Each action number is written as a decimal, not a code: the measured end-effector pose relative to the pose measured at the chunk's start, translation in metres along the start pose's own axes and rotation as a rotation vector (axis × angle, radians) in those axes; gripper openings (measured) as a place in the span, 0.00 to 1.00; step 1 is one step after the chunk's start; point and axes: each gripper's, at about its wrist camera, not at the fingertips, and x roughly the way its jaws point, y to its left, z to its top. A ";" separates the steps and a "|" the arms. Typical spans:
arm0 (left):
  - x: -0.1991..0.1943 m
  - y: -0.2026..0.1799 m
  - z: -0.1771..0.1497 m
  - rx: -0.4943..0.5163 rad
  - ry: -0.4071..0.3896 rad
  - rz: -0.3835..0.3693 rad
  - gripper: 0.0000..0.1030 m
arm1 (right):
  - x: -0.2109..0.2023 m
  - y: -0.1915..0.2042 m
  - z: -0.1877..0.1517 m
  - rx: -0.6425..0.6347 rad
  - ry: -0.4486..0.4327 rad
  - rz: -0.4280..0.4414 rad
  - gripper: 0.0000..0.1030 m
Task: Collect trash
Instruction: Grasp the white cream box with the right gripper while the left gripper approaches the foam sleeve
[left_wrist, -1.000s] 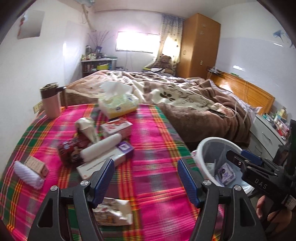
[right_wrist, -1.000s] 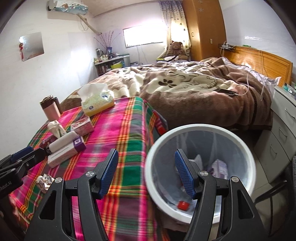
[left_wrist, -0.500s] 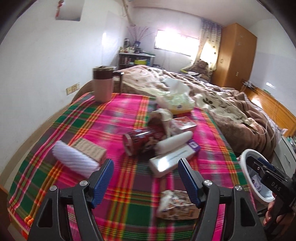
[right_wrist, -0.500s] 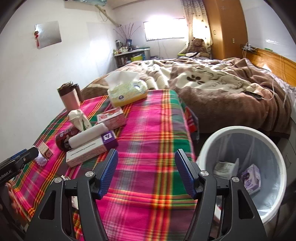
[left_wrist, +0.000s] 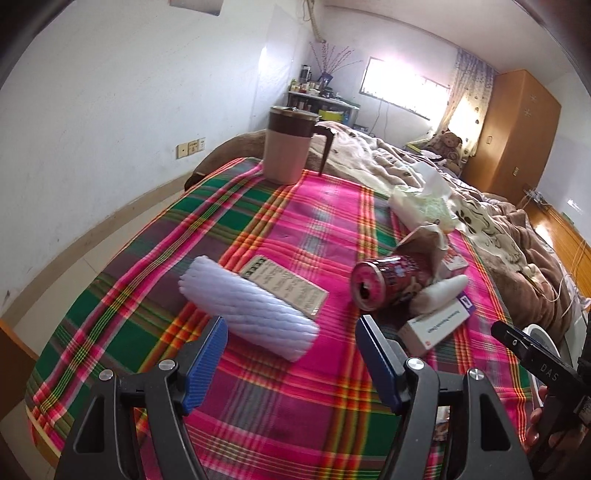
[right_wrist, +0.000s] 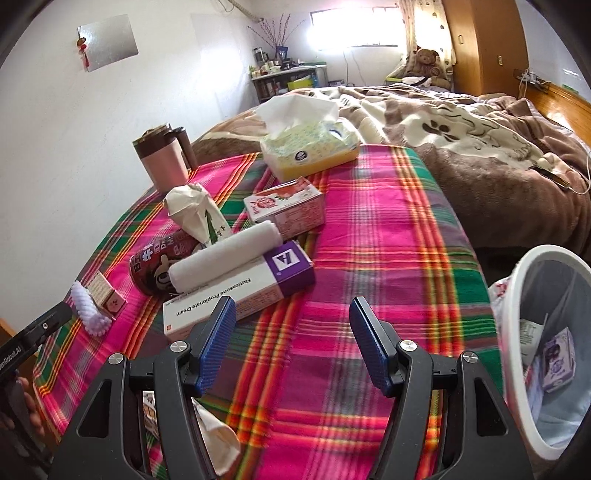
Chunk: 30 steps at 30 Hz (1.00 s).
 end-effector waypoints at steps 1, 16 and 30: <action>0.002 0.005 0.001 -0.010 0.004 0.001 0.69 | 0.003 0.003 0.002 -0.003 0.006 0.000 0.64; 0.053 0.036 0.017 -0.090 0.109 -0.006 0.70 | 0.048 0.027 0.015 0.030 0.116 -0.005 0.71; 0.063 0.054 0.032 -0.147 0.107 0.008 0.70 | 0.066 0.052 0.015 -0.067 0.190 -0.092 0.77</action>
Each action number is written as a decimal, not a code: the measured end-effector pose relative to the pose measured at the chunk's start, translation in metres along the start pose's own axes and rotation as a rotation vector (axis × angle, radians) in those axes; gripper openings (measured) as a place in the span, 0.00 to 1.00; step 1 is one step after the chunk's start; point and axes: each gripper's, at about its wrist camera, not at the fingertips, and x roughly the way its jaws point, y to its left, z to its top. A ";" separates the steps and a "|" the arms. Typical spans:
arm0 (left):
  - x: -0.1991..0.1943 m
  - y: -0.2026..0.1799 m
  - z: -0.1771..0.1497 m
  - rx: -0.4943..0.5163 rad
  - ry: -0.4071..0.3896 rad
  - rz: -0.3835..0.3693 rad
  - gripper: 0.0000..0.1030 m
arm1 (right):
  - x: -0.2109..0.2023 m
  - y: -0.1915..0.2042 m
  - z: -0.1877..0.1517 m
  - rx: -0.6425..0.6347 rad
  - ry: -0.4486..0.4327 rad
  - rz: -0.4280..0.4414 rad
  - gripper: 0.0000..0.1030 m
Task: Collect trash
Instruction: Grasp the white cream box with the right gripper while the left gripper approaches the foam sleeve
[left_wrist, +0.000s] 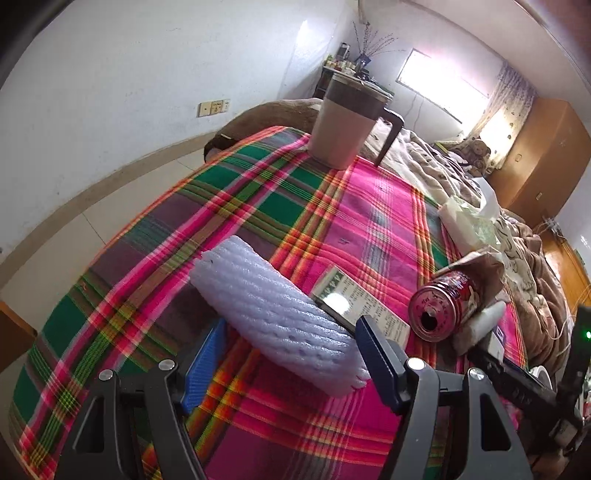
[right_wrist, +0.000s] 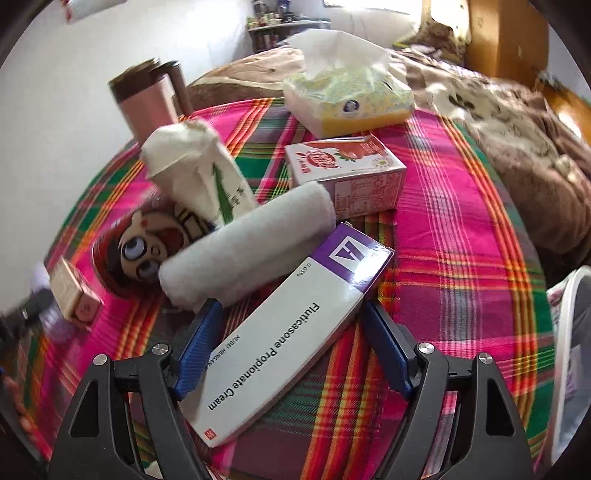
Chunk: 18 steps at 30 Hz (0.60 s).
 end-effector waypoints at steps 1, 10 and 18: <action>0.000 0.002 0.001 -0.003 -0.005 0.007 0.70 | -0.002 0.000 -0.002 -0.010 0.000 -0.005 0.77; 0.007 0.010 -0.001 -0.001 0.034 0.003 0.70 | -0.019 -0.012 -0.017 -0.081 -0.003 -0.062 0.77; -0.011 0.014 -0.010 0.066 0.049 0.027 0.70 | -0.019 -0.032 -0.022 -0.056 0.005 -0.077 0.77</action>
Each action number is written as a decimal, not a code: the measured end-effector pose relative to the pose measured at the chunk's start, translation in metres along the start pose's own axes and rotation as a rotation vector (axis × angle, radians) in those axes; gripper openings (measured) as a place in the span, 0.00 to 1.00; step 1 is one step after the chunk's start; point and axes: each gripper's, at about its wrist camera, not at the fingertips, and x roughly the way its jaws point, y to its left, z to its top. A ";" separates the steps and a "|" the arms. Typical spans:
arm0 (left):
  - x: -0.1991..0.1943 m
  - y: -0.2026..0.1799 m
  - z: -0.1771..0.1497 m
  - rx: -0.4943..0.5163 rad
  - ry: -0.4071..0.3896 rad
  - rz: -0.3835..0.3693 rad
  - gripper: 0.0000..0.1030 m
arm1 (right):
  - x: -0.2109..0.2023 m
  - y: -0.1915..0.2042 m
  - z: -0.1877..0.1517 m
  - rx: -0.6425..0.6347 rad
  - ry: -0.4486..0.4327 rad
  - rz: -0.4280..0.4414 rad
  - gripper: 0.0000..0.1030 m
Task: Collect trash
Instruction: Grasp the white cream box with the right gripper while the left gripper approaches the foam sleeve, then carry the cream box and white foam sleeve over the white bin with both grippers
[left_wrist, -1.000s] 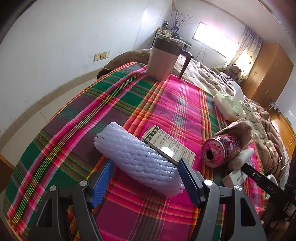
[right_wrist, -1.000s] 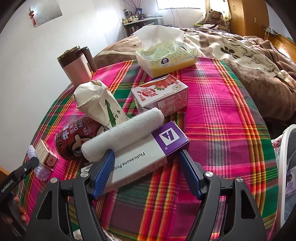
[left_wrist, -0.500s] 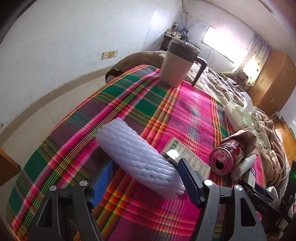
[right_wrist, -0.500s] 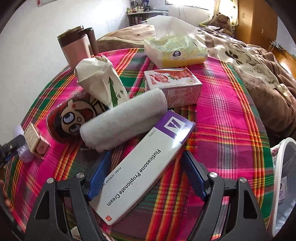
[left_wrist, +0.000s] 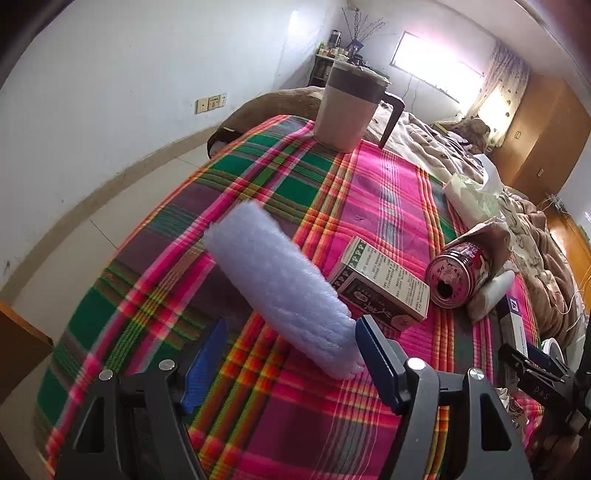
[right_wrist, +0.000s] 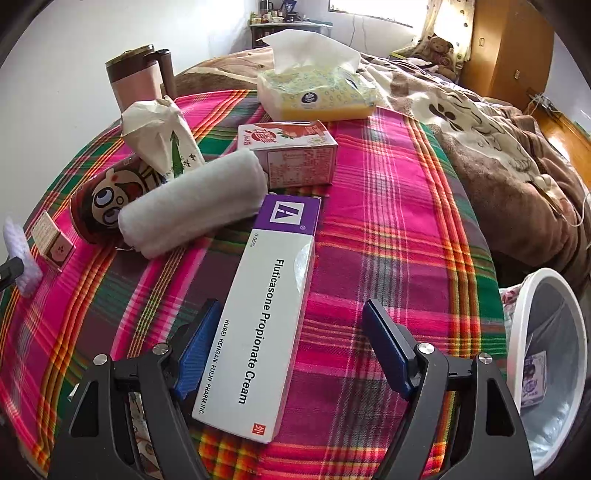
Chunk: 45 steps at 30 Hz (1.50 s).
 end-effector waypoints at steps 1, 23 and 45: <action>-0.002 0.001 0.002 -0.007 -0.006 -0.004 0.70 | 0.000 -0.001 -0.001 0.006 -0.003 0.007 0.72; 0.031 0.007 0.029 -0.195 -0.028 -0.032 0.40 | -0.002 -0.012 -0.004 0.047 -0.058 0.046 0.36; -0.048 -0.066 -0.009 0.055 -0.137 -0.095 0.29 | -0.047 -0.037 -0.019 0.083 -0.189 0.124 0.36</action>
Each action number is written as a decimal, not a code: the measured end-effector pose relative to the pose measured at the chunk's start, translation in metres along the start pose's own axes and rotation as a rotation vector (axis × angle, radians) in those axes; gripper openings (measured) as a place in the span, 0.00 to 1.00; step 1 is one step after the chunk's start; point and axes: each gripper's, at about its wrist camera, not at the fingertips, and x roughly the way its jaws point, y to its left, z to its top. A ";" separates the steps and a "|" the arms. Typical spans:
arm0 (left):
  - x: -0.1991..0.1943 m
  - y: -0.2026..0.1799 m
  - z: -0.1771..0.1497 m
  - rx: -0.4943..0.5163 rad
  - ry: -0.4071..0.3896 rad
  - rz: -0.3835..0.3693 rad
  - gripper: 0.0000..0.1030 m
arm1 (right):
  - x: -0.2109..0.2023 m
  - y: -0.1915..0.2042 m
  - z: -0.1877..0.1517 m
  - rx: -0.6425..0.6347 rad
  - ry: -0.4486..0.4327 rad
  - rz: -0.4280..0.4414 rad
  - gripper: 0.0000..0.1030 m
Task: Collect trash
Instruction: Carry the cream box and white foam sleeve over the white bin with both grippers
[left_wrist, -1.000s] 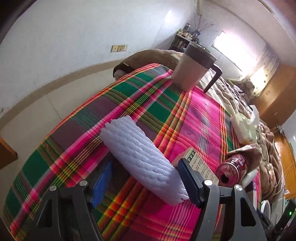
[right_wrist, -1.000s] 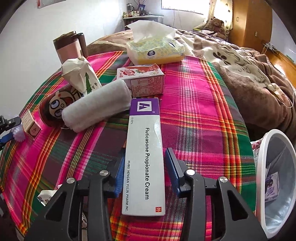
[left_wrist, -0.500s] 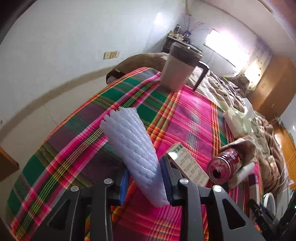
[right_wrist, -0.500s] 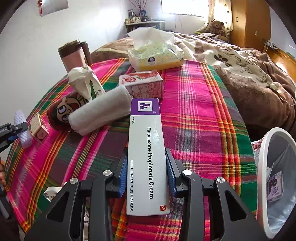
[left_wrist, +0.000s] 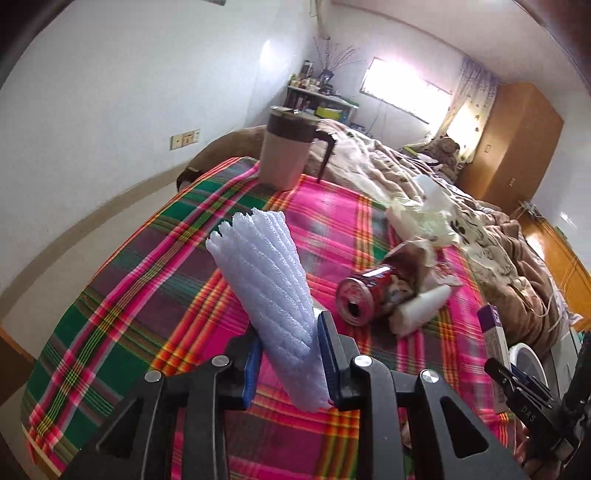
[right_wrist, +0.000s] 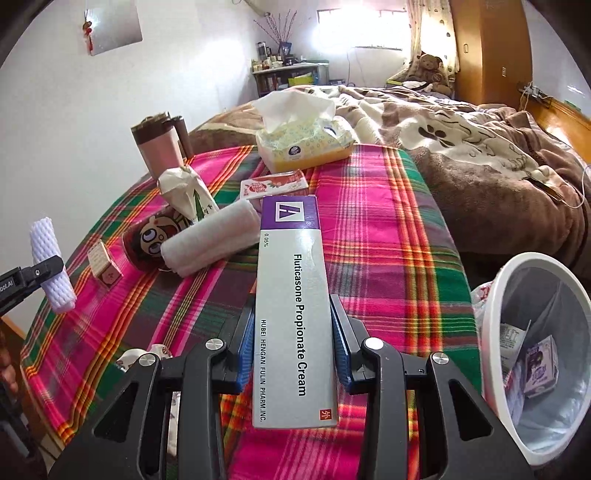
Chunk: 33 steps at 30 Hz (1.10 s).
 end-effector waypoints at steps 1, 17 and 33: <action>-0.003 -0.004 -0.001 0.006 -0.004 -0.008 0.29 | -0.004 -0.002 0.000 0.004 -0.006 0.002 0.36; -0.045 -0.115 -0.023 0.214 -0.055 -0.162 0.29 | -0.056 -0.056 -0.013 0.068 -0.081 -0.052 0.36; -0.054 -0.228 -0.056 0.384 -0.055 -0.308 0.29 | -0.101 -0.124 -0.027 0.155 -0.145 -0.157 0.36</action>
